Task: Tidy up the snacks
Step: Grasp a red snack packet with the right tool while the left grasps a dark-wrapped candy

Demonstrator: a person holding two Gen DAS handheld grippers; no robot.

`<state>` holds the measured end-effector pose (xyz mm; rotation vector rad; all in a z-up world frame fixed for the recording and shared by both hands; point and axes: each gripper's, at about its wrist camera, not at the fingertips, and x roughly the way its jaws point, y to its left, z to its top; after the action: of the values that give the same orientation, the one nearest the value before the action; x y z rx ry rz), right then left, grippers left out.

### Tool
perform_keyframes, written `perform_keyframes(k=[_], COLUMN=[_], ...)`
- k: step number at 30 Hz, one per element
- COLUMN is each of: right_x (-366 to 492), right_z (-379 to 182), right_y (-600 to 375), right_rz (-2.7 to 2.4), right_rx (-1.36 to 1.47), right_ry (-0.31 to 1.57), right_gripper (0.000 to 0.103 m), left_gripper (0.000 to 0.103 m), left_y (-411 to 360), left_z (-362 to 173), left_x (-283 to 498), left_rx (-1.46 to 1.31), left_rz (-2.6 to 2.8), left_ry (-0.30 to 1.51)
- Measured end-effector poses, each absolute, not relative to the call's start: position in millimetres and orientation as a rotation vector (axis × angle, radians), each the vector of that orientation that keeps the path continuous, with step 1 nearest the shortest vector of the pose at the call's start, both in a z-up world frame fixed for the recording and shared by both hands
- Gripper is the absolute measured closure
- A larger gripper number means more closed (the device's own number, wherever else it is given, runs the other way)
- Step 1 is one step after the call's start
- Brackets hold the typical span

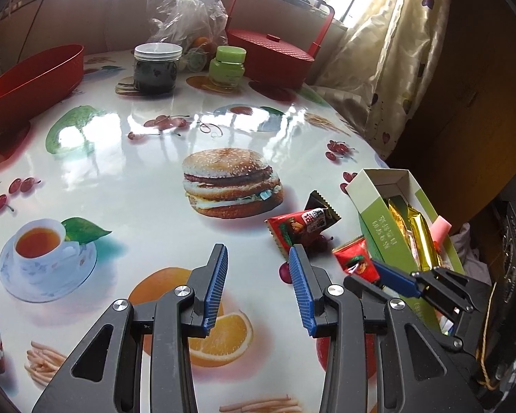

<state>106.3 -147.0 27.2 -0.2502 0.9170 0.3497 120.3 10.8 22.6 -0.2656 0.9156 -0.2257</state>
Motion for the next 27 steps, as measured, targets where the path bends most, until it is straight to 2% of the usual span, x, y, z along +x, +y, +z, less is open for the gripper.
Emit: perform_keyframes(k=[8,11,27], right_x=[98,92,76], right_z=[29,31,30], right_y=[-147,-150,-172], right_rz=[0.403,0.410,0.373], right_rx=[-0.167,-0.141,-0.042], right_ry=[0.938,0.939,0.948], right_gripper=[0.081,0.081,0.081], left_gripper=[0.064,0.045,0.045], left_y=[-2,-11,-46], left_z=[22,22,15], left_x=[128,135,163], left_rx=[-0.211,-0.180,0.009], left_rz=[-0.273,-0.305,-0.349], left_ry=[0.921,0.929,0.943])
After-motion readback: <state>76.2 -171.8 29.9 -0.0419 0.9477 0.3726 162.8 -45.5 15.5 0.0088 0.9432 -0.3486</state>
